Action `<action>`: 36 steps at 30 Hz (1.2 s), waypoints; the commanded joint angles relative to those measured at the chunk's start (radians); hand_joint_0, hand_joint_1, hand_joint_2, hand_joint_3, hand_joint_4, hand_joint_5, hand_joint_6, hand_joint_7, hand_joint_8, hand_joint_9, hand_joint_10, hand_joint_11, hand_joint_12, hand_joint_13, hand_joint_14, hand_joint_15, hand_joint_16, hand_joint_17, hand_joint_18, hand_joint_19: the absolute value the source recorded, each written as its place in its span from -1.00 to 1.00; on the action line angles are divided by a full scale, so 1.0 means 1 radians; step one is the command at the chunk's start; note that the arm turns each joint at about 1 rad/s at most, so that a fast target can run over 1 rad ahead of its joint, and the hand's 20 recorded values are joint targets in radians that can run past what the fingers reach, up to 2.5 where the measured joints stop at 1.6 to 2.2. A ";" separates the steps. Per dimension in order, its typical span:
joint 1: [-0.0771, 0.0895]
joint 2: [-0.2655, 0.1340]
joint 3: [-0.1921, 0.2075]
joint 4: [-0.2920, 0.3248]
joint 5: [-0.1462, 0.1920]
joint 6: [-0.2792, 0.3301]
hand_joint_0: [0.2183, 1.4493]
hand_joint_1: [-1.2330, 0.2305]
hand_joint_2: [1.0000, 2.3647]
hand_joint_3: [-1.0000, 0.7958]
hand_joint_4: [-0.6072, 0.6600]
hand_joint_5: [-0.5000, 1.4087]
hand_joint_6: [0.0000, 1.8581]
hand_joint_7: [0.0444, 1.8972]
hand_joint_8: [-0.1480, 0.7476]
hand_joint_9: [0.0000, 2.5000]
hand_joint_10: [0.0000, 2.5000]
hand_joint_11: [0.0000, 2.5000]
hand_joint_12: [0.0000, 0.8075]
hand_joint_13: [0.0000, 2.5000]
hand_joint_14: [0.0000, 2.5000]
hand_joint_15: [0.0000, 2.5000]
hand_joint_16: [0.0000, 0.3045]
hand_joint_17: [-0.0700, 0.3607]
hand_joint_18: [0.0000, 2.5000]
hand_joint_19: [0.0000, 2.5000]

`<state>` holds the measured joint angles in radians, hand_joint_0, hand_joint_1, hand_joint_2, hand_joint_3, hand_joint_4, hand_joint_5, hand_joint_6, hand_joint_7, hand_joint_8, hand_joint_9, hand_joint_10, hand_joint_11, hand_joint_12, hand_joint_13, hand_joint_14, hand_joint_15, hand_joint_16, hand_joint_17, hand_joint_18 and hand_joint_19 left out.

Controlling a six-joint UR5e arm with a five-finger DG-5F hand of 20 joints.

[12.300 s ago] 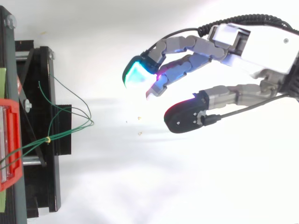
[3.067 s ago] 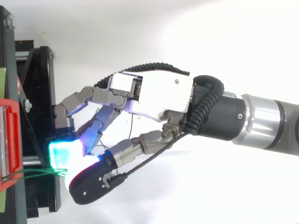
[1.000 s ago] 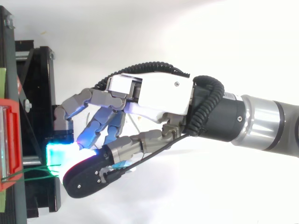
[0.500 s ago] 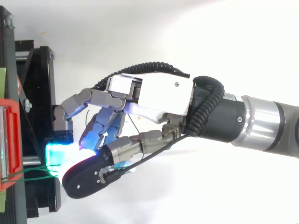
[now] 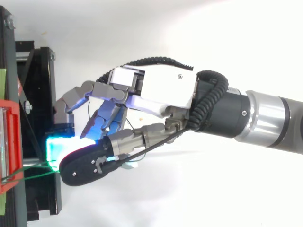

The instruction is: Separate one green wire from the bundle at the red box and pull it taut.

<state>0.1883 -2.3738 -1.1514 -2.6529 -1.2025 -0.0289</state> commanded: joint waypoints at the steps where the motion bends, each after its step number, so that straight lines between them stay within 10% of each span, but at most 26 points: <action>1: -0.006 0.011 0.001 -0.015 0.000 0.004 -0.33 -0.21 -0.98 -0.23 0.19 -0.70 -0.02 0.04 0.00 -0.04 -0.85 0.27 -0.20 0.22 -0.99 0.09 -0.68 -0.17 -0.30 -0.63; 36: -0.012 0.036 -0.001 -0.091 0.000 -0.009 -0.35 -0.37 -1.00 -0.44 0.21 -0.71 -0.03 0.02 -0.03 -0.06 -0.72 0.32 -0.22 0.22 -0.99 0.10 -0.68 -0.16 -0.30 -0.63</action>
<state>0.1746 -2.3378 -1.1515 -2.7450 -1.2026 -0.0360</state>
